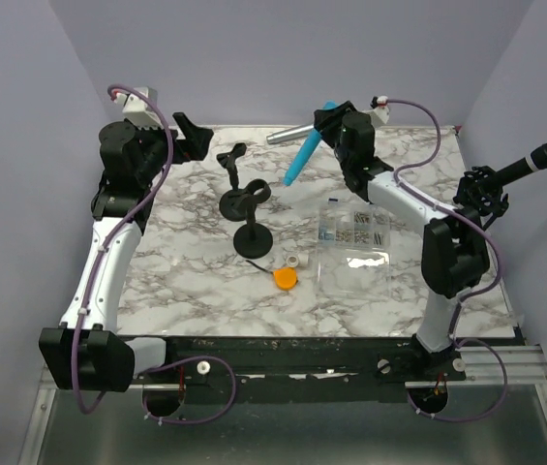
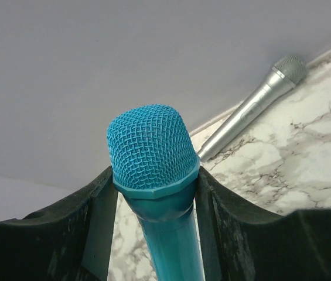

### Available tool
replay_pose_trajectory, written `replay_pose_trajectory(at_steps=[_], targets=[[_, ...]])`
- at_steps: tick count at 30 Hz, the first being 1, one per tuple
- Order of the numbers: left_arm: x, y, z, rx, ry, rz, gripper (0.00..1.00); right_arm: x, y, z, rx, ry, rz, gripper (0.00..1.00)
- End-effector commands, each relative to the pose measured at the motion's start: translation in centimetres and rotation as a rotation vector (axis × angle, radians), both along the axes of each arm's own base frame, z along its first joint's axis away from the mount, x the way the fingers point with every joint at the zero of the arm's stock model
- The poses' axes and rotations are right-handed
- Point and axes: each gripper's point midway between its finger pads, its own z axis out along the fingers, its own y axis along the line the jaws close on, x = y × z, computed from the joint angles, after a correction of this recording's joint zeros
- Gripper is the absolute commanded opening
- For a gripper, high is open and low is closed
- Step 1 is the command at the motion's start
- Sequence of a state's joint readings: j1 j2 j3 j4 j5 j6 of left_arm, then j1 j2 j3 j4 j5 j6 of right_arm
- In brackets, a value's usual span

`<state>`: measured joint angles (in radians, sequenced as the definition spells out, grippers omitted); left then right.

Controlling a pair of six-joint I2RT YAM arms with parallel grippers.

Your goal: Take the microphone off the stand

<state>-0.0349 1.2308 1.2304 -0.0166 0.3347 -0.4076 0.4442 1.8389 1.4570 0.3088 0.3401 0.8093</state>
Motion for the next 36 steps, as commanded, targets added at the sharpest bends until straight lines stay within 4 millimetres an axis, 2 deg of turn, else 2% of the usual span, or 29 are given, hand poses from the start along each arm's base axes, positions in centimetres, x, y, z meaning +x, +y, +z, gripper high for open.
replay_pose_trajectory(at_steps=[1,3,4,5,10,12,15,18,23,26,31,36], targets=[[-0.6,0.3,-0.7,0.077,0.039,0.015,0.98,3.0,-1.2,-3.7,0.323,0.069,-0.224,0.01],[-1.5,-0.4,0.3,0.086,0.016,-0.014,0.99,4.0,-2.0,-7.1,0.404,0.145,-0.338,0.01],[-1.8,-0.4,0.4,0.102,0.006,-0.006,0.98,4.7,-2.2,-7.6,0.424,0.160,-0.377,0.01],[-2.1,-0.5,0.7,0.120,-0.016,0.002,0.99,5.3,-2.3,-9.0,0.413,0.187,-0.416,0.01],[-3.3,-0.9,-1.0,0.201,-0.042,0.006,0.98,7.4,-3.7,-12.8,0.436,0.198,-0.546,0.01],[-3.7,-0.5,-1.1,0.222,-0.046,0.026,0.99,7.7,-4.2,-15.0,0.442,0.248,-0.595,0.01],[-4.3,-0.2,-0.2,0.228,-0.087,0.045,0.98,8.2,-5.2,-18.3,0.506,0.329,-0.663,0.01],[-4.4,-0.2,-0.3,0.221,-0.102,0.046,0.98,8.6,-5.5,-20.7,0.568,0.362,-0.685,0.01],[-4.0,-0.7,-1.0,0.213,-0.079,0.025,0.99,9.6,-6.3,-23.1,0.585,0.387,-0.727,0.01],[-4.1,-0.9,-0.9,0.208,-0.080,0.016,0.98,10.5,-6.0,-24.1,0.592,0.393,-0.715,0.04],[-4.0,-1.1,-1.1,0.198,-0.080,0.003,0.98,11.6,-6.1,-24.7,0.582,0.390,-0.714,0.13],[-3.6,-1.3,-1.8,0.199,-0.055,-0.007,0.98,11.6,-6.1,-26.5,0.604,0.428,-0.708,0.25]])
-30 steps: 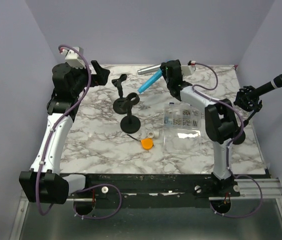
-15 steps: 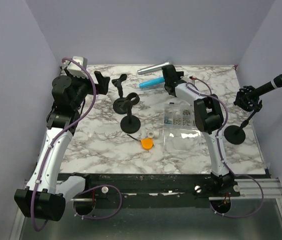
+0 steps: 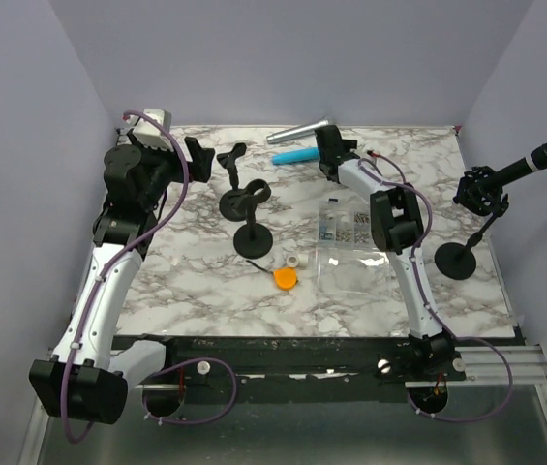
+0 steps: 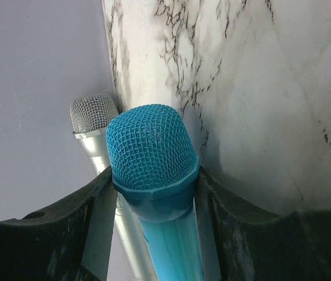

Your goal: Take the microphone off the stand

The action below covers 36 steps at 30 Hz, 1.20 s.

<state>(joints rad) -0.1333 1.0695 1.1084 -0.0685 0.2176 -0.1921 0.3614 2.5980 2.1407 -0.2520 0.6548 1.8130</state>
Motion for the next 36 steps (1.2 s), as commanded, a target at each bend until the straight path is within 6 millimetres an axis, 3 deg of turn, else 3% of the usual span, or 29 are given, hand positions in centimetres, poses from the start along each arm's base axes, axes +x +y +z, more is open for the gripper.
replay_pose_trajectory(at_steps=[1,9,14,21,26,29,36], targets=[[0.4,-0.6,-0.5,-0.008,0.013,-0.024,0.99,-0.5,-0.7,-3.1,0.012,0.059,-0.016,0.28],[0.7,-0.9,-1.2,-0.014,0.032,-0.038,0.99,-1.1,-0.5,-3.3,0.005,0.050,0.018,0.57],[0.9,-0.9,-1.4,-0.009,0.035,-0.041,0.99,-1.8,-0.7,-3.0,-0.020,0.064,0.040,0.69],[1.2,-0.8,-1.8,-0.002,0.042,-0.036,0.99,-2.8,-0.6,-1.1,-0.080,0.062,0.109,0.87],[1.2,-0.8,-1.9,-0.002,0.041,-0.032,0.99,-4.2,-0.4,1.6,-0.171,0.037,0.227,0.94],[1.3,-0.8,-1.6,-0.017,0.029,-0.029,0.98,-5.2,-0.2,4.9,-0.292,0.000,0.321,0.96],[1.8,-0.5,-0.7,-0.138,0.014,0.020,0.98,-10.1,0.5,11.4,-0.711,-0.012,0.600,0.98]])
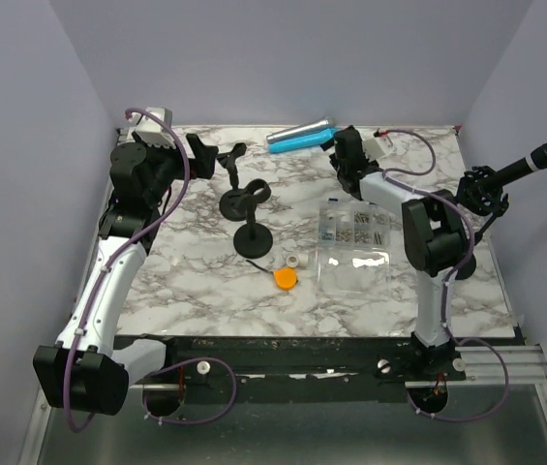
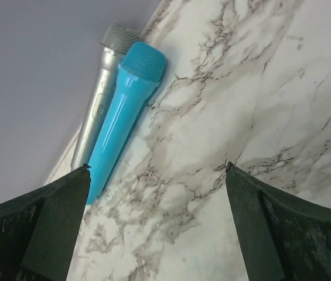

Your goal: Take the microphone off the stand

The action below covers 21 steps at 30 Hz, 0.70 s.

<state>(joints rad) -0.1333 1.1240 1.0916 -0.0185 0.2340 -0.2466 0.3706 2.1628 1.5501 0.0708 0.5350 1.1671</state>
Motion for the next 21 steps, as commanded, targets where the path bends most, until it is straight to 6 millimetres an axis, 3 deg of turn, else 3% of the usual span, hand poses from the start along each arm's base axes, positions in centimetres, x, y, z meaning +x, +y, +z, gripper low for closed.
replay_pose_trajectory(at_steps=[1,5,10,15,21], targets=[[0.4,0.1,1.0,-0.097,-0.030,0.032,0.99,-3.1,1.2,6.5,-0.334,-0.078,0.271,0.98],[-0.1,-0.2,1.8,-0.139,-0.066,0.013,0.98,-7.4,1.0,7.9,-0.521,-0.055,0.419,0.99],[-0.7,-0.9,2.5,-0.202,-0.060,-0.056,0.99,-14.5,-0.6,10.2,-0.611,-0.050,0.575,1.00],[-0.9,-2.0,2.8,-0.249,0.005,-0.165,0.98,-20.9,-3.7,14.5,-0.626,-0.055,0.578,0.99],[-1.9,-2.4,3.9,-0.259,-0.019,-0.216,0.99,-26.2,-7.1,21.0,-0.605,-0.120,0.500,0.99]])
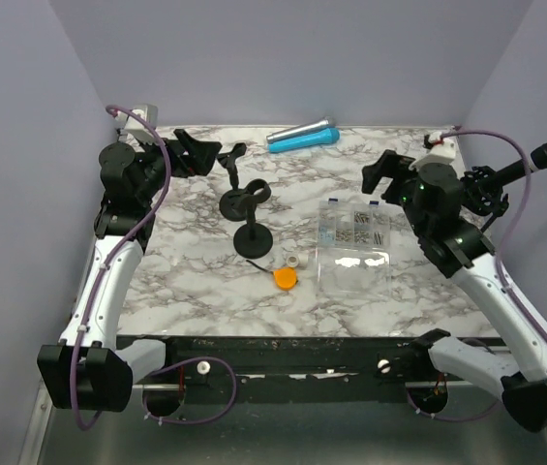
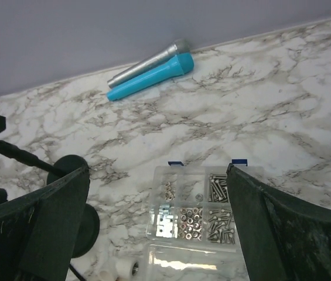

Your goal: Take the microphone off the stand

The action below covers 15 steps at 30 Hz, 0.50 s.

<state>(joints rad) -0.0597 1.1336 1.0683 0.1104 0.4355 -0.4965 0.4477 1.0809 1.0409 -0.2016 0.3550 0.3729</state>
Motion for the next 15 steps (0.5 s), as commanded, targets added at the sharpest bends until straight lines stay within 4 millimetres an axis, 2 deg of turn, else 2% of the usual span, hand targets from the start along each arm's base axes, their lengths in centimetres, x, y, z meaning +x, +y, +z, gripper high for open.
replay_pose_trajectory(at_steps=[1,4,7,11,15], targets=[[-1.5,-1.2,2.2,-0.025,-0.043,-0.085,0.99,-4.1,-2.7,2.2,-0.032,0.031,-0.032,0.98],[-1.9,-1.1,2.6,-0.022,-0.062,-0.084,0.99,-5.7,-4.1,5.1,0.000,-0.010,-0.074,0.98],[-2.1,-1.2,2.8,-0.023,-0.067,-0.091,0.99,-6.7,-6.6,7.2,-0.004,-0.032,-0.189,0.97],[-1.9,-1.2,2.6,-0.033,-0.056,-0.093,0.99,-8.2,-11.7,8.5,-0.040,-0.026,-0.471,0.95],[-1.6,-0.7,2.7,-0.092,-0.029,-0.116,0.98,-8.6,-14.3,9.0,-0.117,-0.045,-0.627,0.91]])
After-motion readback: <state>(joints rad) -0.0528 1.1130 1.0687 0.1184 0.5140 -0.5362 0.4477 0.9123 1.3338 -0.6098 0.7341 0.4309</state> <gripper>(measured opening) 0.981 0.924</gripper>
